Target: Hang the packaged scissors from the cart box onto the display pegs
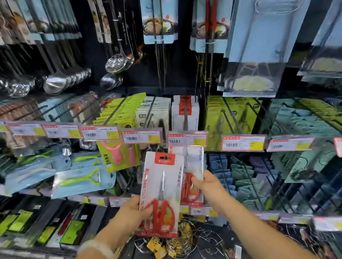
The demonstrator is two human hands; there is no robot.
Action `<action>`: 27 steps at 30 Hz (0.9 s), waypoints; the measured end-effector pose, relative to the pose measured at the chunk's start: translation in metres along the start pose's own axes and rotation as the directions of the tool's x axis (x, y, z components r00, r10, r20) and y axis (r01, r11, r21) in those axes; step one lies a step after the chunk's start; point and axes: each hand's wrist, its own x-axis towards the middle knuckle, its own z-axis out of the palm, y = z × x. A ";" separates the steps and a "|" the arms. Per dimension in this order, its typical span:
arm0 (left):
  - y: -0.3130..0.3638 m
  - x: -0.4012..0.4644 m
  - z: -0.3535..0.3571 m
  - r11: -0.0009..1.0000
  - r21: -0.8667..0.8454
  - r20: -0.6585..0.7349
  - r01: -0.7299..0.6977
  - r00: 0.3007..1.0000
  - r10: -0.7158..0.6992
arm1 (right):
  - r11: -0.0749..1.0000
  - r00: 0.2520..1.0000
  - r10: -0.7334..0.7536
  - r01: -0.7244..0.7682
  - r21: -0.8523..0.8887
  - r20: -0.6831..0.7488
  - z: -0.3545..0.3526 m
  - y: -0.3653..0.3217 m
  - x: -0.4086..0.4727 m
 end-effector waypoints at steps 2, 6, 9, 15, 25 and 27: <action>0.000 0.000 -0.003 1.000 -0.007 0.040 0.011 0.999 -0.011 | 0.997 0.999 -0.034 0.036 -0.067 0.030 0.000 0.002 -0.003; 0.001 -0.001 -0.009 1.000 -0.006 0.047 0.010 0.999 -0.009 | 0.978 0.992 -0.103 0.114 -0.173 0.074 -0.002 0.004 -0.011; 0.004 -0.003 -0.013 1.000 -0.026 0.045 -0.001 0.999 0.002 | 0.988 0.990 -0.135 0.132 -0.077 -0.033 -0.005 0.000 -0.007; 0.009 -0.007 -0.011 0.999 -0.032 0.047 -0.026 0.999 0.027 | 0.999 1.000 0.012 -0.011 -0.053 0.008 -0.002 0.002 0.003; 0.003 -0.005 -0.017 1.000 0.019 0.052 0.009 0.999 -0.010 | 0.995 0.993 0.092 -0.089 0.034 -0.070 0.005 -0.008 0.026; 0.001 -0.003 -0.017 1.000 0.020 0.051 0.013 0.999 -0.014 | 0.988 0.972 0.137 -0.149 -0.050 -0.189 0.003 -0.016 0.033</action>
